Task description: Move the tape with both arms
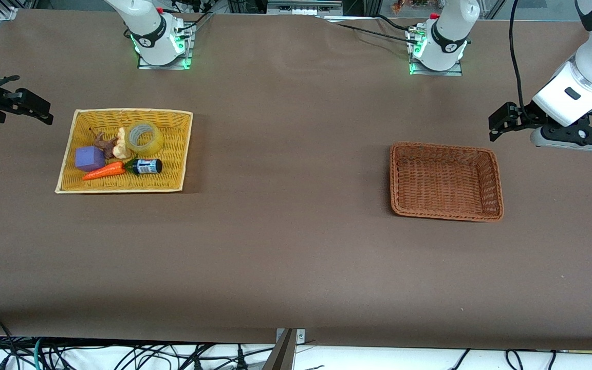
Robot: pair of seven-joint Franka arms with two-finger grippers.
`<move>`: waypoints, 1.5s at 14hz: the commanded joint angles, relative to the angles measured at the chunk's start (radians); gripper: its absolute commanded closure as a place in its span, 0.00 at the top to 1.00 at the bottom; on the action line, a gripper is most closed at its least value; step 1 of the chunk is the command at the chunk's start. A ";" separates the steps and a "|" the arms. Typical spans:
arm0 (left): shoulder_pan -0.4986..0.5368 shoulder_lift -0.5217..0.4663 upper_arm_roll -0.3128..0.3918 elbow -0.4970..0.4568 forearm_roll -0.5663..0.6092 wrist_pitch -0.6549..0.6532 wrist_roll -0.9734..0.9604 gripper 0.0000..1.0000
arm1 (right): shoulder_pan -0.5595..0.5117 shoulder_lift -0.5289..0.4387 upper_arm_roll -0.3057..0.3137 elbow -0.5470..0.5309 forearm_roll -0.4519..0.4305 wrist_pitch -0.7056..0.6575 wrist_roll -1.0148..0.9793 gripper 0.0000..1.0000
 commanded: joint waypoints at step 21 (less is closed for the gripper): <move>0.001 0.015 0.001 0.033 -0.020 -0.019 0.021 1.00 | -0.005 0.008 0.117 -0.652 0.065 0.611 0.240 1.00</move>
